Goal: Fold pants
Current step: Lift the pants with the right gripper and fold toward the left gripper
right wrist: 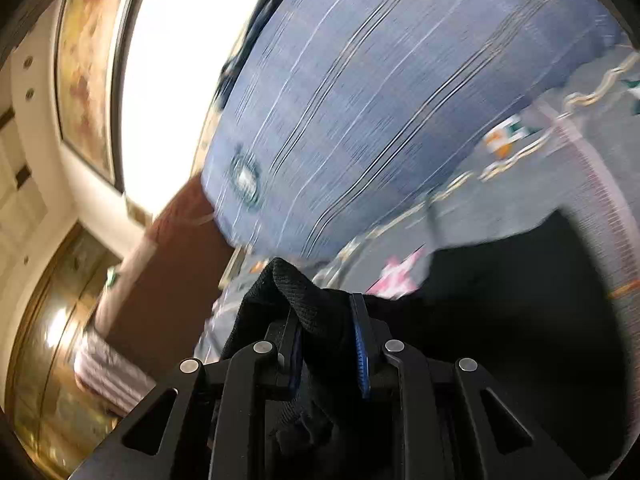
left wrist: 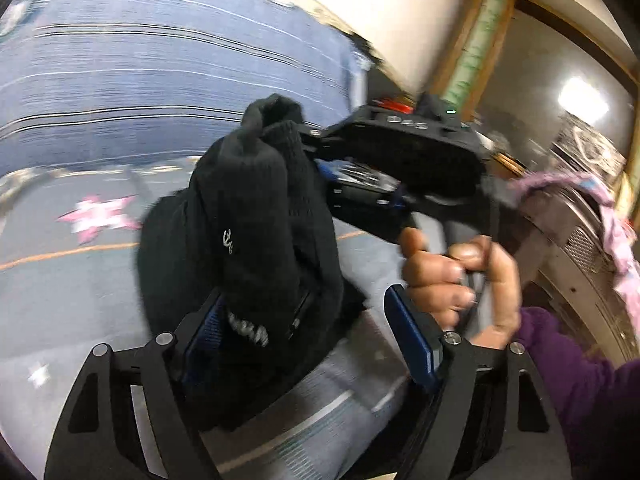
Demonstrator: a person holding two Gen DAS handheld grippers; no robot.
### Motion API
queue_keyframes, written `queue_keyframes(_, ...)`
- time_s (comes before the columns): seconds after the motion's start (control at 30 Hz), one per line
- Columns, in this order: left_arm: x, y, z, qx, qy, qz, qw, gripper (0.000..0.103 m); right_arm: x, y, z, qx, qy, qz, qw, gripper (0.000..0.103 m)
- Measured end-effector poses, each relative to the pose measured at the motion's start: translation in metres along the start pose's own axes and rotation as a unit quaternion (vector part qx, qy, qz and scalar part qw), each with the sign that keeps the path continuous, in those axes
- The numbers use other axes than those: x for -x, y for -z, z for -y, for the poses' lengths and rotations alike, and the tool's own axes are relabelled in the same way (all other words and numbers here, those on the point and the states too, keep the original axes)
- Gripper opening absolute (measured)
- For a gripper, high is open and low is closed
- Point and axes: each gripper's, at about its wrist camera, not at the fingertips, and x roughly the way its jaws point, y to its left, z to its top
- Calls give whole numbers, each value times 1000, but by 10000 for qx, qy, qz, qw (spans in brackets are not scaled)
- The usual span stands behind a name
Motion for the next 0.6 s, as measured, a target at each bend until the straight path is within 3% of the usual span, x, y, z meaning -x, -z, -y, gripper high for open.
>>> queue_keyframes(0.1, -27, -10, 10, -95, 202, -212, 9995, 78, 17, -16, 29, -267, 82, 197, 9994, 22)
queue_keyframes(0.2, -52, -15, 11, -19, 179, -490, 9986, 78, 23, -27, 66, -468, 619, 245, 9967, 32)
queue_keyframes(0.3, -56, -13, 4, 343, 286, -721, 9964, 78, 36, -35, 107, -1158, 1137, 191, 9866, 34)
queue_keyframes(0.37, -47, -15, 2, 421, 287, -715, 9961, 78, 55, -41, 116, -1162, 1368, 464, 9827, 34)
queue_keyframes(0.47, -26, -18, 1, 348, 4, -626, 9974, 78, 73, -42, 102, -837, 1050, 662, 9887, 34)
queue_keyframes(0.6, -9, -28, -11, 43, -979, -426, 9943, 79, 77, -32, 64, -90, 686, 517, 9963, 33)
